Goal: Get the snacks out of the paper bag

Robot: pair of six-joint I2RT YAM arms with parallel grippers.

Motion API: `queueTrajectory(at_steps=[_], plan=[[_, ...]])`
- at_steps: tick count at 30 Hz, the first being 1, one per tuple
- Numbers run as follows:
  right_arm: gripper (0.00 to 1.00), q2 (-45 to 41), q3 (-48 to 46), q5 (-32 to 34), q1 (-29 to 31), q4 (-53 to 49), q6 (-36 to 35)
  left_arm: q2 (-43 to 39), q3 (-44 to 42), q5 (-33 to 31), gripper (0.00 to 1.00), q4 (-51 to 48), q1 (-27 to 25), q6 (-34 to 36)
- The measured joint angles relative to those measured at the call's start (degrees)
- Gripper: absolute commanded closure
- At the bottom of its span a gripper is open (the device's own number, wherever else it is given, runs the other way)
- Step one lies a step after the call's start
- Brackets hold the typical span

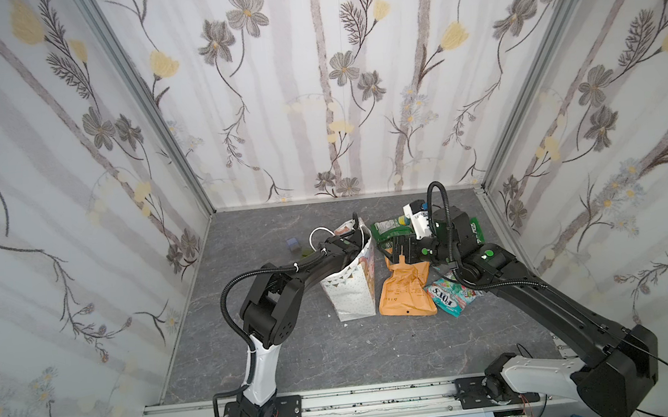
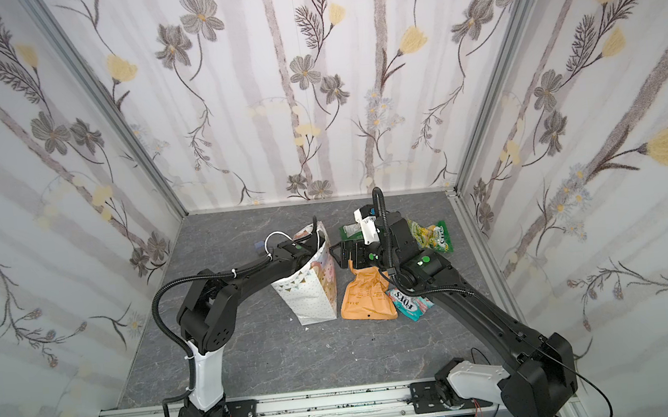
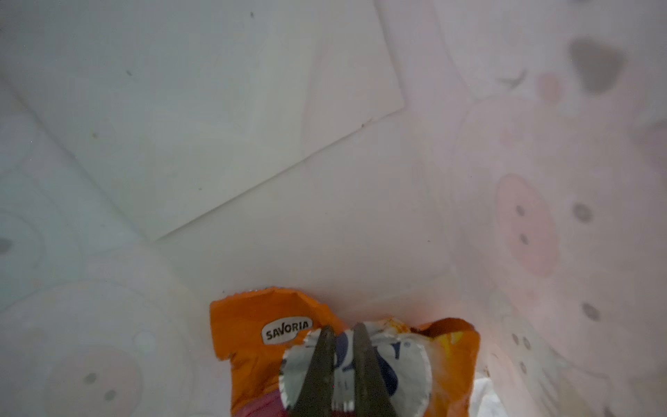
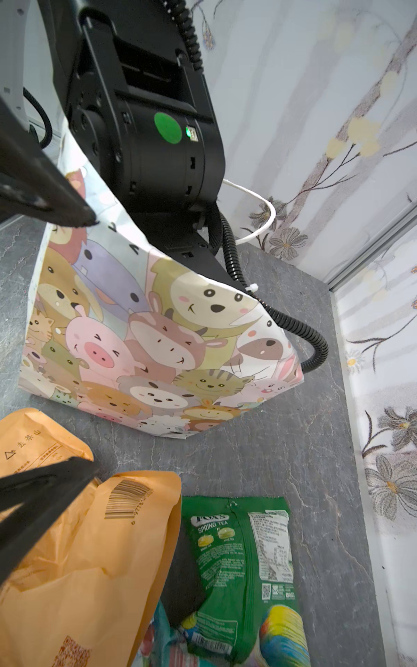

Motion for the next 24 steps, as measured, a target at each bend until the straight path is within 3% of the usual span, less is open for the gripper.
queueTrajectory(at_steps=[10,24], plan=[[0.00,4.24,1.25,-5.14,0.15,7.21,5.35,-0.81,0.04,-0.79,1.00,-0.74,-0.35,0.02],[0.00,6.71,1.11,-2.45,-0.02,5.49,3.76,-3.63,2.10,-4.66,1.00,-2.82,-0.63,0.24]])
